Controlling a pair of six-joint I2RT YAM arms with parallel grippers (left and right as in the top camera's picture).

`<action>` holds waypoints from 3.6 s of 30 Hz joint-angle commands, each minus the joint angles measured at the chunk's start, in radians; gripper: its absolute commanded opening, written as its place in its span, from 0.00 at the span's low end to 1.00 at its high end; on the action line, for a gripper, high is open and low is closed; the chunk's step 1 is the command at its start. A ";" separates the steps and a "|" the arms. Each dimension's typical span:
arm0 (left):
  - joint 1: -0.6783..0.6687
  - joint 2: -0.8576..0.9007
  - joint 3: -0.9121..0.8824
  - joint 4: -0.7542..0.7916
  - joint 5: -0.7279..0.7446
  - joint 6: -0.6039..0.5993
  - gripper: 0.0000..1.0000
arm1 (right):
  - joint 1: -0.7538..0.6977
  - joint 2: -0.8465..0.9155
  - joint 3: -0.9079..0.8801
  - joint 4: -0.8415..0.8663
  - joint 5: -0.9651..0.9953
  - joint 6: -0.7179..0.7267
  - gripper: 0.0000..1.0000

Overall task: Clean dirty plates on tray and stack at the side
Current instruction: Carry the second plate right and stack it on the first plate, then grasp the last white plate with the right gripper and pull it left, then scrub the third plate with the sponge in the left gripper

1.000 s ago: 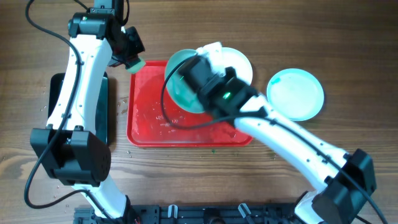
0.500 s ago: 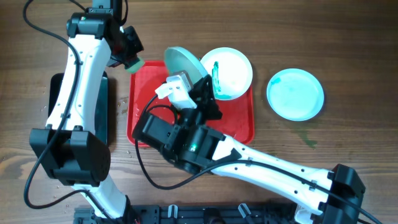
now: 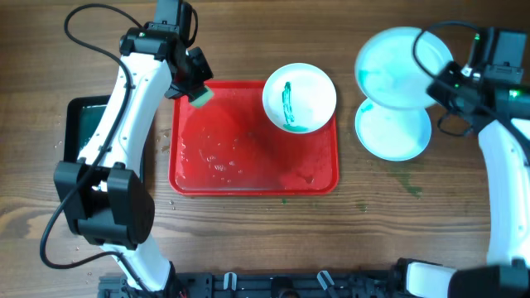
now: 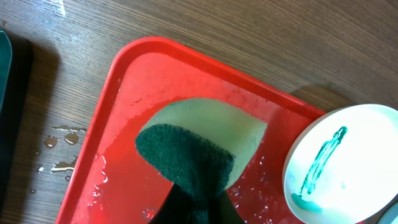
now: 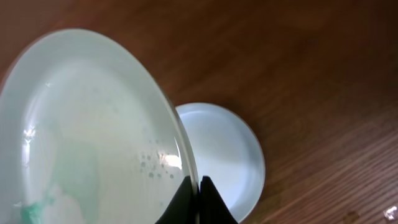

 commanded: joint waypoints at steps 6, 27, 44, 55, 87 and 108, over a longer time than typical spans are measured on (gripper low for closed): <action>-0.004 0.003 -0.005 0.017 0.011 -0.015 0.04 | -0.100 0.223 -0.270 0.174 -0.019 0.015 0.04; -0.010 0.003 -0.005 -0.002 0.010 -0.044 0.04 | 0.497 0.432 -0.083 0.212 -0.138 0.038 0.36; -0.010 0.003 -0.005 -0.001 0.010 -0.044 0.04 | 0.679 0.454 0.070 0.082 -0.182 -0.474 0.53; -0.010 0.003 -0.005 0.024 0.011 -0.044 0.04 | 0.679 0.637 0.068 0.219 -0.227 -0.745 0.38; -0.174 0.023 -0.722 0.733 0.003 0.538 0.04 | 0.709 0.744 0.107 0.300 -0.424 0.179 0.04; -0.013 0.002 -0.724 0.707 0.055 0.039 0.04 | 0.713 0.744 0.107 0.306 -0.424 0.167 0.04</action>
